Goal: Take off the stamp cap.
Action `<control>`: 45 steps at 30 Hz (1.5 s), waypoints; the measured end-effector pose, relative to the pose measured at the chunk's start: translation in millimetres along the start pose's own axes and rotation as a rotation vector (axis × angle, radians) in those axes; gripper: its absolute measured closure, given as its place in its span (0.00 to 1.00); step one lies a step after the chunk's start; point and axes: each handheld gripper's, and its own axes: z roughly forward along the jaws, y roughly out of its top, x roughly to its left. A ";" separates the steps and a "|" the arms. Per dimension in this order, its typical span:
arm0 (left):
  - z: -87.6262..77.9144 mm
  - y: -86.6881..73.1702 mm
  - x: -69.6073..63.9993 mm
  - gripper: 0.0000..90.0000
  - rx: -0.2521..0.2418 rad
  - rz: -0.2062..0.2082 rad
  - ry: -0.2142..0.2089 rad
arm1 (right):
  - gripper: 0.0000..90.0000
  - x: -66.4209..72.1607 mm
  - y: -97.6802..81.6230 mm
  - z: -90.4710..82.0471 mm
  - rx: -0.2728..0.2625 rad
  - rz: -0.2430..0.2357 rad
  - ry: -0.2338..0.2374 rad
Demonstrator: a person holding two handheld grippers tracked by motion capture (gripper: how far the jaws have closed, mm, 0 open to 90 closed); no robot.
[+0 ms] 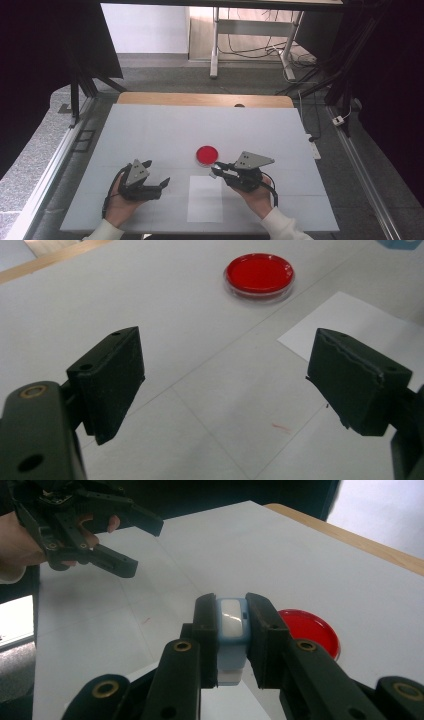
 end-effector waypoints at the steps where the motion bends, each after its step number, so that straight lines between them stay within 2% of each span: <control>1: 0.0 0.0 0.0 0.17 0.000 0.000 0.000 | 0.84 0.0 0.0 0.0 0.000 0.000 0.000; 16: 10.3 16.0 -13.5 0.17 -0.005 0.046 -0.032 | 0.84 -2.1 0.1 0.2 -0.009 0.012 -0.008; 31: 17.6 23.5 -18.9 0.18 -0.009 0.048 -0.054 | 0.84 -2.6 -0.1 2.2 -0.010 0.016 -0.006; 45: 26.8 28.2 -28.7 0.18 -0.002 0.069 -0.072 | 0.84 -1.4 -0.4 4.3 -0.009 0.018 -0.008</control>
